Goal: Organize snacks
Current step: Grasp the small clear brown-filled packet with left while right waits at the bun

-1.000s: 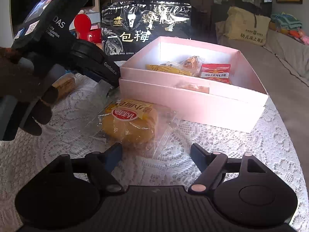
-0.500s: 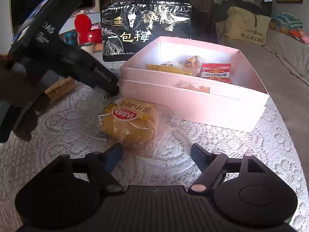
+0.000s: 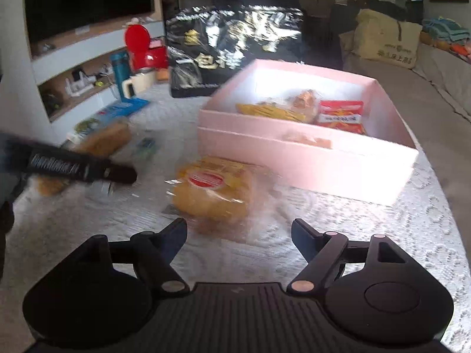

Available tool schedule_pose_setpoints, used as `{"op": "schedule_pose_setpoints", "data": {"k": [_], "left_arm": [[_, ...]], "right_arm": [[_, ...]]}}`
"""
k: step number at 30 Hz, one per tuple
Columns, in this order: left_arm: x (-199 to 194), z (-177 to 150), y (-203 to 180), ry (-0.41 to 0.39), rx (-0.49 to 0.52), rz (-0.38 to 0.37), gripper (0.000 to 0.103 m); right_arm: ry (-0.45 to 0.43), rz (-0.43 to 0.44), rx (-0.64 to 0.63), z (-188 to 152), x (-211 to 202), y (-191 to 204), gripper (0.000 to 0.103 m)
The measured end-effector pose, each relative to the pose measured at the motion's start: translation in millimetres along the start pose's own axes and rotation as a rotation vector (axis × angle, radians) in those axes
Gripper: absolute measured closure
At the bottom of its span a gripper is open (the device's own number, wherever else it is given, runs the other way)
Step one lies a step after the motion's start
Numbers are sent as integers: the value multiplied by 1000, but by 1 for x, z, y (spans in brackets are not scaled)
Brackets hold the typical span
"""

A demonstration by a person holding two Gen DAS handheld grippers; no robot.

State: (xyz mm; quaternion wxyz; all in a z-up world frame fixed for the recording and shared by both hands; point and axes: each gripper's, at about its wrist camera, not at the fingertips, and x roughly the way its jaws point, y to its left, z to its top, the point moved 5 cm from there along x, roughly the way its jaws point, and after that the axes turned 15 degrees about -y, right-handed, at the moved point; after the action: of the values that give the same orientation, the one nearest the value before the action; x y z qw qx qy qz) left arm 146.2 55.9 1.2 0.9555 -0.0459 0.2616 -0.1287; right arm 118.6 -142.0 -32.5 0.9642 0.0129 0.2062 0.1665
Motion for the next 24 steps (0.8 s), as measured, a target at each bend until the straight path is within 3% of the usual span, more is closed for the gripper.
{"op": "schedule_pose_setpoints", "data": {"k": [8,12,18,20,24], "left_arm": [[-44,-9,13,-19,-76,3,60],[-50,-10,13,-39,-54,54,60],[-46,-18,11,-14,-63,36,60],[-48,-19,11,-15,-50,49,60],[-51,-24,12,-7,-53,49,60]], "right_arm": [[-14,37,-63,24,-4,28,24],[-33,-25,-67,40,-2,13,24],[53,-108,62,40,23,-2,24],[71,-65,134,38,24,3,24],[156,131,233,38,22,31,24]]}}
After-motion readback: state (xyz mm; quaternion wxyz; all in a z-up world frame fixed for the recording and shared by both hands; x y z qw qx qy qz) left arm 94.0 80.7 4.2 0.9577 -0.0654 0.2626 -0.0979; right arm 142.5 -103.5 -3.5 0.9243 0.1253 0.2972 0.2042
